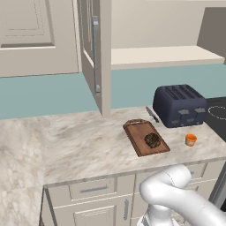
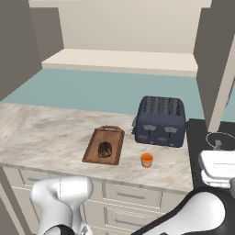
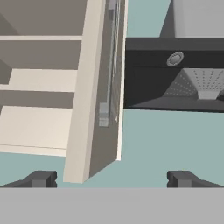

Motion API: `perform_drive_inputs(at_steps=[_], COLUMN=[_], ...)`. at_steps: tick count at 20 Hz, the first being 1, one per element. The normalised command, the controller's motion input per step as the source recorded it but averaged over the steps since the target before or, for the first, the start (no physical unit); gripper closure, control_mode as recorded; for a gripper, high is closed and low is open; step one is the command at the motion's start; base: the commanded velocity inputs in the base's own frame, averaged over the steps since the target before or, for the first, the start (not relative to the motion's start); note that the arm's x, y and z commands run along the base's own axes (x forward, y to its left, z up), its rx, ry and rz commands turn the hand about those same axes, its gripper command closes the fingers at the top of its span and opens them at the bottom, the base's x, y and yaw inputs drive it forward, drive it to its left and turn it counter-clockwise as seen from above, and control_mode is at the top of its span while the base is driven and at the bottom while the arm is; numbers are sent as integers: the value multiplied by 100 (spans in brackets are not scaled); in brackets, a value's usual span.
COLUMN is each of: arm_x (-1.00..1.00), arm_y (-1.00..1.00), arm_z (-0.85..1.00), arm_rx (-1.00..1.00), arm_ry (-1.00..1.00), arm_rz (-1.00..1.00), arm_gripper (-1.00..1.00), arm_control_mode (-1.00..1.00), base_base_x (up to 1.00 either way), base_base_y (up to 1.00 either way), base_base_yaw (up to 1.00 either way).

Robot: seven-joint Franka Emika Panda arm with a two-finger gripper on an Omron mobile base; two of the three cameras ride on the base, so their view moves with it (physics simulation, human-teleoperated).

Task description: Pick the bread, place it on the cutting board, pick the jam, place it on the counter, and close the cabinet.

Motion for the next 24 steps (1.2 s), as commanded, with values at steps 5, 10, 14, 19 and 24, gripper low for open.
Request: perform_drive_inputs(at_steps=[5,10,14,19,24], arm_x=[0,6,10,11,11], arm_y=[-7,-4,-4,-3,-4], arm_z=[10,8,7,7,6], arm_rx=[0,0,0,0,0], arm_ry=[0,0,0,0,0], arm_rz=[0,0,0,0,0], arm_gripper=[-100,-100,-100,-100,-100], arm_control_mode=[-100,-100,-100,-100,-100], base_base_x=[0,0,0,0,0], base_base_y=[0,0,0,0,0], base_base_yaw=[0,0,0,0,0])
